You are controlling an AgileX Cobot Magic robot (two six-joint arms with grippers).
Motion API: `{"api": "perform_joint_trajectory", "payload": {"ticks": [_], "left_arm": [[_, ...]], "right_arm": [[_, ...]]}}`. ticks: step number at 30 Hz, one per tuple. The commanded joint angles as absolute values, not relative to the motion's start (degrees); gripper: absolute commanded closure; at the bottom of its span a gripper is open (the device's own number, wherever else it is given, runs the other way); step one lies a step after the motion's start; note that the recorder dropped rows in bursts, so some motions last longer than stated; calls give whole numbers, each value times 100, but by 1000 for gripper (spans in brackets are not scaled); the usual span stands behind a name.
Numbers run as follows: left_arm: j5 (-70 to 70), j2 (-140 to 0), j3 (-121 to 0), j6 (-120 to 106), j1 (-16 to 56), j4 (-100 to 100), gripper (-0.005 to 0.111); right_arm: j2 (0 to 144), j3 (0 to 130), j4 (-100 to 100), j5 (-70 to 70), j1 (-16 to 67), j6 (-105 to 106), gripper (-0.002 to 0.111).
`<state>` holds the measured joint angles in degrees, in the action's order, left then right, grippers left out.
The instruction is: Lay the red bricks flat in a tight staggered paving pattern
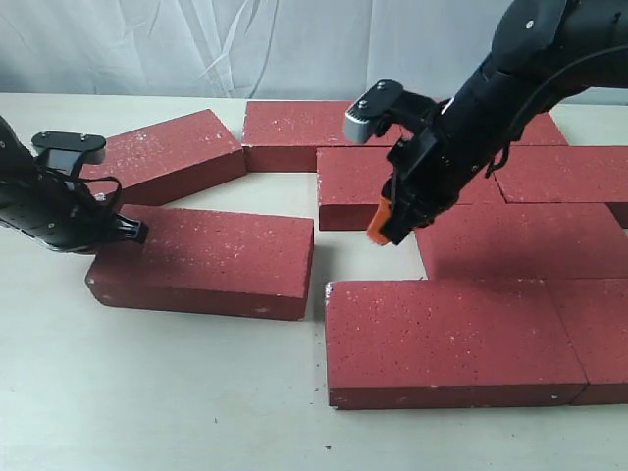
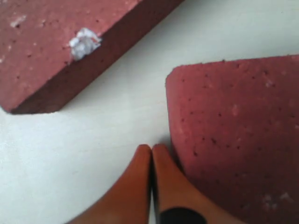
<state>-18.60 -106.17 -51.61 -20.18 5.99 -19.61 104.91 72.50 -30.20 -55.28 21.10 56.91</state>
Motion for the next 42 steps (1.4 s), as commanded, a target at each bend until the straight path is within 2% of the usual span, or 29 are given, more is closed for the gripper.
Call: {"api": "perform_joint_trajectory", "payload": {"ticks": [1,6,13,21,31,37,39,42], "left_arm": [[-1763,-10725,-5196,-2014,642,-2041,107],[-1751,-10772,-5196,-2014,642,-1974,107],[-1759,-10772,-5196,-2014,642,-1974,107],[-1747,-10772,-5216,-2014,642,-1948,107],[-1722,-10772,-5216,-2014,642,-1949,107],[-1365,-10772,-5216,-2014,642,-1949,107],[-1279,-10772,-5216,-2063,642,-1949,107],[-1188,-10772,-5216,-2185,652,-2031,107]], "right_arm": [[10791,7208,-3846,-6483,2758,7263,109],[11149,7497,-3606,-5674,3850,7141,109],[11354,7564,-2651,-5019,4331,6226,109],[11658,7573,-2236,-4019,4330,5890,109],[11658,7573,-1080,-3868,4330,4882,109],[11148,7573,-1274,-4307,4343,4786,109],[10791,7561,-1159,-4293,4246,4289,109],[10726,7395,-1119,-3627,3666,3530,109]]}}
